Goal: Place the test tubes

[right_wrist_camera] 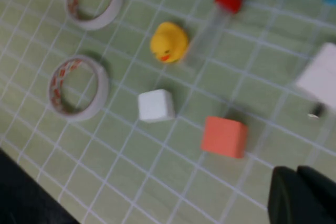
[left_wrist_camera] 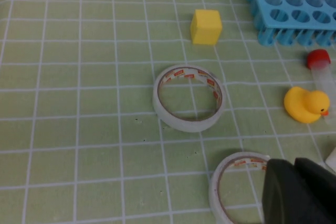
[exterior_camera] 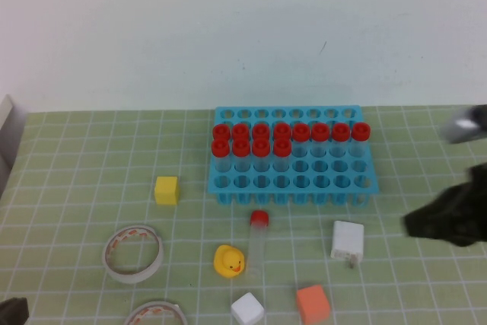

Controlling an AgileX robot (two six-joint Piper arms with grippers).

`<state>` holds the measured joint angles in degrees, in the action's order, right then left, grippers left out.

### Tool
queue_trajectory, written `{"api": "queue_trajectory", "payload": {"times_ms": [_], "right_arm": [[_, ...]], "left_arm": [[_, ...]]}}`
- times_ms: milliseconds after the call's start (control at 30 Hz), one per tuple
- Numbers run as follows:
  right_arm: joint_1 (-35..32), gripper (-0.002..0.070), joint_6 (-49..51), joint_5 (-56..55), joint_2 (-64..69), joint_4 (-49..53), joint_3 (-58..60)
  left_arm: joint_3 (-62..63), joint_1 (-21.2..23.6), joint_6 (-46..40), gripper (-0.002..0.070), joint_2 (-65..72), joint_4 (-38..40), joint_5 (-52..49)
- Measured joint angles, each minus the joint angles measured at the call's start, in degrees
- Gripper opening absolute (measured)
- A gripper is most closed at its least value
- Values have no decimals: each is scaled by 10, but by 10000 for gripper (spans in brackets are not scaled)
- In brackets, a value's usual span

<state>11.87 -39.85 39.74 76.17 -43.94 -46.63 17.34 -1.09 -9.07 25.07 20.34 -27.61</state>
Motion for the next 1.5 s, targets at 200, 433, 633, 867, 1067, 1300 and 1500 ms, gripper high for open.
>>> {"api": "queue_trajectory", "payload": {"times_ms": [200, 433, 633, 867, 1067, 1300, 1500], "right_arm": [[134, 1, 11, -29, 158, 5, -91], [243, 1, 159, -10, 314, 184, -254], [259, 3, 227, 63, 431, 287, -400], [255, 55, 337, 117, 525, 324, -521], [246, 209, 399, 112, 556, 336, -564], [246, 369, 452, 80, 570, 336, -567], [246, 386, 468, 81, 584, 334, -569]], "left_arm": [[0, 0, -17, -1, 2, 3, 3], [0, 0, -25, -1, 2, 10, 1], [0, 0, -26, -1, 2, 23, 0], [0, 0, -26, -1, 2, 34, 0], [0, 0, -26, -1, 2, 39, -1], [0, 0, -35, -1, 2, 41, -5], [0, 0, -40, -1, 2, 50, -13]]}}
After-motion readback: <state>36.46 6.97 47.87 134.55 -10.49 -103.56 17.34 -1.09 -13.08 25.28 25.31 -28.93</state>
